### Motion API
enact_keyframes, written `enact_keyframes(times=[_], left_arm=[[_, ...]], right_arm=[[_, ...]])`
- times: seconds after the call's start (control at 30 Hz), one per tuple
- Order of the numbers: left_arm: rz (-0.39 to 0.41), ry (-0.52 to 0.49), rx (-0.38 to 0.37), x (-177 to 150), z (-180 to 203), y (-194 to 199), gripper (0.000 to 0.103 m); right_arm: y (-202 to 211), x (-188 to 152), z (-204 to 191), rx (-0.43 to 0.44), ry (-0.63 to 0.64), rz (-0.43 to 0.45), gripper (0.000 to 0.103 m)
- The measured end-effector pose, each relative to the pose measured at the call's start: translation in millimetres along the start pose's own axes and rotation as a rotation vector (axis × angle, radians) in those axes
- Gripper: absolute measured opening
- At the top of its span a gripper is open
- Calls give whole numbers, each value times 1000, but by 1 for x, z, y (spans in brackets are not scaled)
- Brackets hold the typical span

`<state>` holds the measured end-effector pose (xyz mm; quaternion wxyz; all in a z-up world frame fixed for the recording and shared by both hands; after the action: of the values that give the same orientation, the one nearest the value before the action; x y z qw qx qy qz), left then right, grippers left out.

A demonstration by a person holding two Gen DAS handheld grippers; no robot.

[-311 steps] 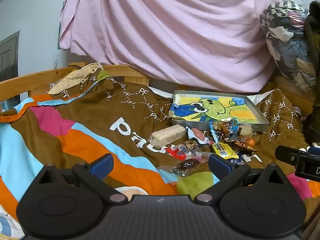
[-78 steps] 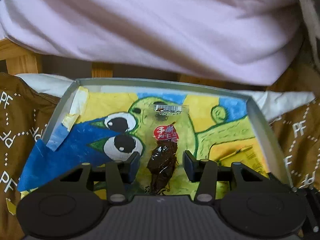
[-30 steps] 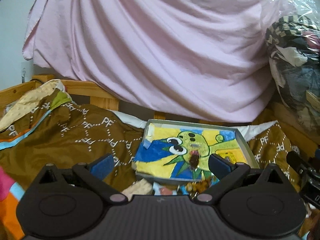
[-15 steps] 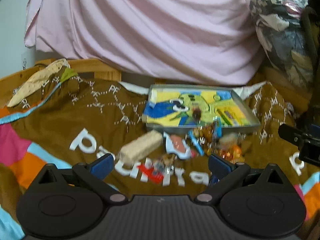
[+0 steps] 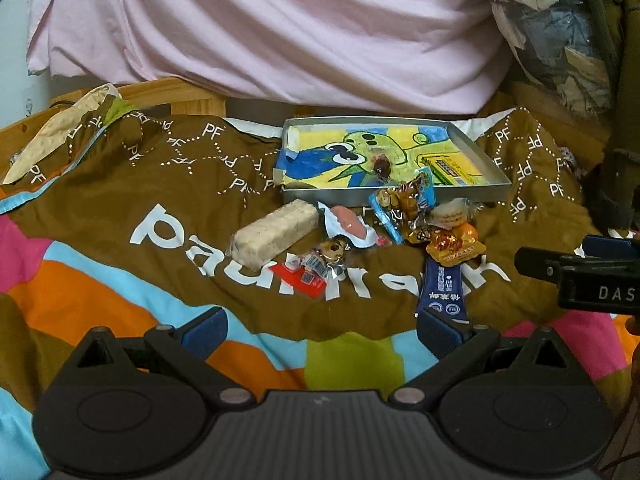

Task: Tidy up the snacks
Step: 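Open both tools and lift them away from the tray, then move the left tool to the long blue packet while the right tool approaches the cookie packet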

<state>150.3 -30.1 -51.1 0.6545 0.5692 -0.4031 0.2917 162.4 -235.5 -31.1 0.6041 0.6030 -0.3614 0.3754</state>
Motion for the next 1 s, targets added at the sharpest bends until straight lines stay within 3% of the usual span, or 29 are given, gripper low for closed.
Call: enact_keyframes(times=[0.17, 0.53, 1.0], left_arm=[[-12, -31, -10, 1, 5, -4, 102], [-28, -93, -55, -1, 28, -26, 102], [-49, -121, -130, 7, 66, -70, 102]], right_arm=[[-14, 3, 5, 26, -16, -54, 102], [-50, 17, 16, 96, 1, -84, 102], [-86, 20, 36, 106, 1, -133, 102]])
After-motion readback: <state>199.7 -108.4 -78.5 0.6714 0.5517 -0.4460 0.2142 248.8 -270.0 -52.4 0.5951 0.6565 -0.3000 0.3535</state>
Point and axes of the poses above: each gripper's, at about its wrist camera, not at the fingertips, and y roughly against the way its jaws point, z to its right, x to its top, the point moved 9 cm from there along -y, roughly the way its jaws point, and after that the axes turned 6 degrees about z, right-handed, at the moved point
